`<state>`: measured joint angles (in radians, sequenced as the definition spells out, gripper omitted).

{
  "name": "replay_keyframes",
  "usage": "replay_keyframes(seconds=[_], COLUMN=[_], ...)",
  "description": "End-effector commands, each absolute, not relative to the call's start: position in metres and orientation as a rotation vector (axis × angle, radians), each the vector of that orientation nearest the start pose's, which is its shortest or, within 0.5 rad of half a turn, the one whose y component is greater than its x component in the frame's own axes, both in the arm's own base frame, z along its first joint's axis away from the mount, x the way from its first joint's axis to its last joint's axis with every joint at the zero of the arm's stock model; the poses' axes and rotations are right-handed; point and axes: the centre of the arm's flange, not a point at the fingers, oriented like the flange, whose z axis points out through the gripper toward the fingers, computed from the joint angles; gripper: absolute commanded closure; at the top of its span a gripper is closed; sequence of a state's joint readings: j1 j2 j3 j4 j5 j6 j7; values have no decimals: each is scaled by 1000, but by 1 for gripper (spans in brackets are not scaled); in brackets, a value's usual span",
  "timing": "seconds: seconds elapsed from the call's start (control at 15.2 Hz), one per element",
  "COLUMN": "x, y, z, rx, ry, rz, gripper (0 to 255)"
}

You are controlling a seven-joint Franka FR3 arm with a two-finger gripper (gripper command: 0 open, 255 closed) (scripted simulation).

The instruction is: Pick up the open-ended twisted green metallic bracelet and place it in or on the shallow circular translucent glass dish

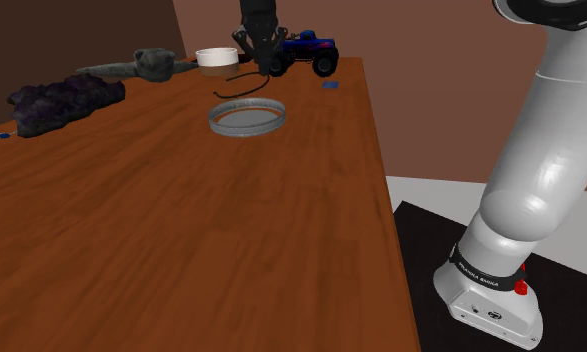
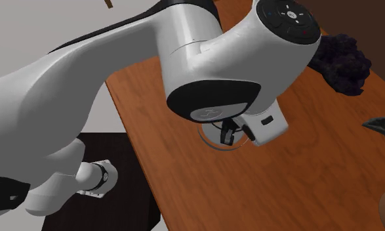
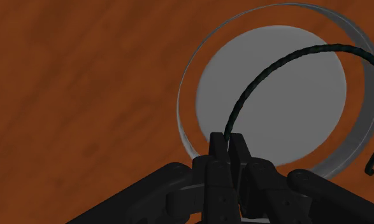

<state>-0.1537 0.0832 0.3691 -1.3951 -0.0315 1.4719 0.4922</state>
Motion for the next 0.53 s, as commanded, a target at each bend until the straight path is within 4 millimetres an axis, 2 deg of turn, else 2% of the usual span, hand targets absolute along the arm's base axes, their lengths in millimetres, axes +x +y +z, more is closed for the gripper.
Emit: replay_keyframes(seconds=[0.0, 0.46], x=[560, 560], y=[104, 104], z=[645, 608], rx=[-3112, -3112], ry=[439, 439], rz=[0, 0], gripper=[255, 255])
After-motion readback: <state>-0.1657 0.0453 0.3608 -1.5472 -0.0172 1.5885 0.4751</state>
